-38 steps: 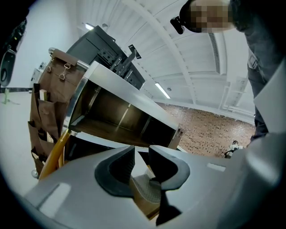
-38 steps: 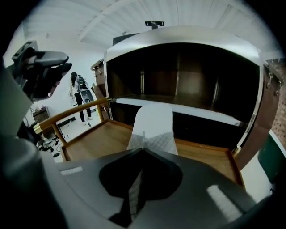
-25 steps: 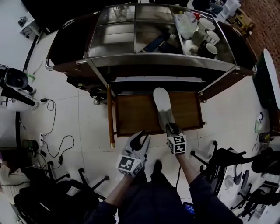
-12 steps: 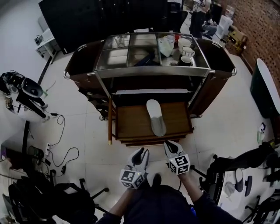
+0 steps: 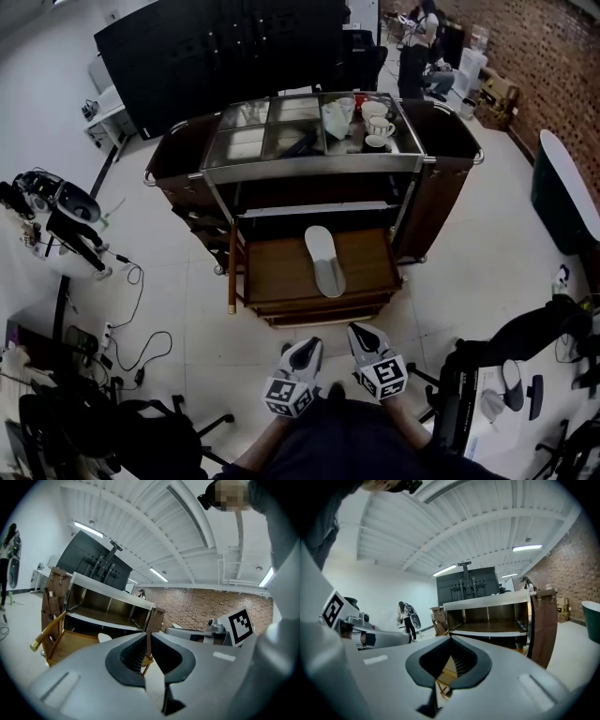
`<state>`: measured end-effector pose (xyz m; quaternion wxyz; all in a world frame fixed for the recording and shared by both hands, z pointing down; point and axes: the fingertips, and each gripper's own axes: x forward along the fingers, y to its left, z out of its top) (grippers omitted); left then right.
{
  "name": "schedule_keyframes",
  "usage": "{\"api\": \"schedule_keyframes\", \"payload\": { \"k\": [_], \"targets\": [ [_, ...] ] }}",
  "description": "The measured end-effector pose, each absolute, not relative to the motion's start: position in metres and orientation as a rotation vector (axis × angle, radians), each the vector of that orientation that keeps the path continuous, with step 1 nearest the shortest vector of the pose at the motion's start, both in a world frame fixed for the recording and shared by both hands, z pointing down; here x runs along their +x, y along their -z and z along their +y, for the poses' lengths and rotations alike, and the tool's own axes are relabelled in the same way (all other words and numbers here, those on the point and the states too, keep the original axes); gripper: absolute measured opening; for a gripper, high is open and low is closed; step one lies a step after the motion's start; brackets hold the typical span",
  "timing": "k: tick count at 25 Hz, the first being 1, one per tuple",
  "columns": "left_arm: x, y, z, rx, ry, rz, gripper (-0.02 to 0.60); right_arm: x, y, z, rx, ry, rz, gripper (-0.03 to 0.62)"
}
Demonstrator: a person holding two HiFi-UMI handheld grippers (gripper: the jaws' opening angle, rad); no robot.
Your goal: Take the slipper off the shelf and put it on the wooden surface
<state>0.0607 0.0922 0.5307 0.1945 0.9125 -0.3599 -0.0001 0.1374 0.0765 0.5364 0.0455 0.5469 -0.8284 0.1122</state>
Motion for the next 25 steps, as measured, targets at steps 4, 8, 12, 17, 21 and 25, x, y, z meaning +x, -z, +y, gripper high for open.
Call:
{"api": "schedule_keyframes", "payload": {
  "k": [4, 8, 12, 17, 21, 25],
  "targets": [
    [0.071, -0.522, 0.093, 2.607, -0.007, -0.968, 0.029, 0.138, -0.531, 0.084, 1.680, -0.327, -2.541, 0.000],
    [0.077, -0.517, 0.102, 2.637, -0.021, -0.928, 0.035, 0.137, -0.525, 0.089, 1.677, -0.296, -2.546, 0.000],
    [0.076, -0.517, 0.109, 2.620, -0.028, -0.937, 0.035, 0.132, -0.523, 0.091, 1.660, -0.276, -2.555, 0.000],
    [0.073, -0.514, 0.108, 2.619, -0.018, -0.955, 0.035, 0.123, -0.522, 0.092, 1.624, -0.257, -2.564, 0.000],
    [0.070, -0.516, 0.106, 2.625, -0.014, -0.964, 0.035, 0.122, -0.521, 0.093, 1.619, -0.250, -2.575, 0.000],
    [0.066, -0.515, 0.105, 2.614, -0.009, -0.983, 0.035, 0.121, -0.519, 0.092, 1.619, -0.242, -2.581, 0.000]
  ]
}}
